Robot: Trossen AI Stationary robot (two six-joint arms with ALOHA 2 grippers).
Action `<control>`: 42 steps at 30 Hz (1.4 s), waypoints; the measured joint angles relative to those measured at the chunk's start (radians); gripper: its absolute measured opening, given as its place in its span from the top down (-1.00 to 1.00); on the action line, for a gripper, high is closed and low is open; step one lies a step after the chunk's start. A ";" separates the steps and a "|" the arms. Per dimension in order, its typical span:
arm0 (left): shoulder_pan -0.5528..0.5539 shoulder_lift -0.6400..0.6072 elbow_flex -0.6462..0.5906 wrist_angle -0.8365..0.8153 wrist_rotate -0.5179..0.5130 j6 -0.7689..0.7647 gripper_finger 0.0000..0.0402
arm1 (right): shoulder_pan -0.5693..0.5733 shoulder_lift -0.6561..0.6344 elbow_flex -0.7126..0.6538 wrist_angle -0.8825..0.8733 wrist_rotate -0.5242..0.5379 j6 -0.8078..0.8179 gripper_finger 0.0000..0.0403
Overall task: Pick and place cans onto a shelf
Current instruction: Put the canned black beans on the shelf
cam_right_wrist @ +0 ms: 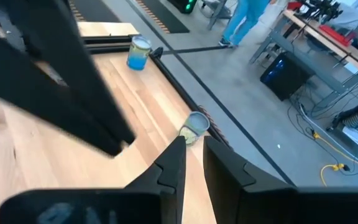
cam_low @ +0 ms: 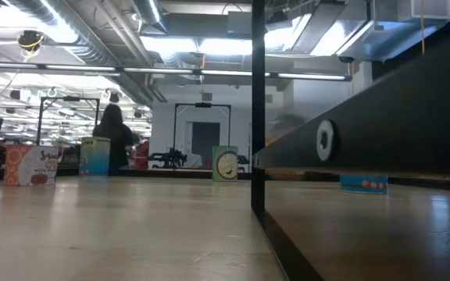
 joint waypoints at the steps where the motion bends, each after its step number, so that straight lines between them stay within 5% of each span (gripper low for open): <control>1: 0.001 0.000 0.000 0.000 -0.002 0.000 0.98 | 0.000 0.000 0.000 0.000 -0.005 0.000 0.71; 11: -0.001 0.000 0.000 -0.011 -0.009 0.000 0.99 | 0.000 0.000 0.000 0.001 -0.063 0.023 0.71; 17: -0.036 -0.040 -0.001 -0.188 -0.008 -0.008 0.99 | 0.001 0.000 0.000 0.003 -0.362 -0.094 0.71; 27: -0.106 -0.182 0.001 -0.476 0.016 -0.391 1.00 | -0.022 0.008 -0.071 0.024 -0.460 -0.052 0.71; 35: -0.110 -0.234 0.001 -0.756 0.019 -0.674 1.00 | -0.084 0.009 -0.169 0.224 -0.545 -0.159 0.68; 39: -0.072 -0.234 0.000 -1.050 0.073 -0.861 1.00 | -0.102 0.009 -0.168 0.275 -0.519 -0.208 0.64; 42: -0.026 -0.236 -0.080 -1.032 0.144 -0.864 1.00 | -0.112 0.005 -0.168 0.280 -0.493 -0.211 0.63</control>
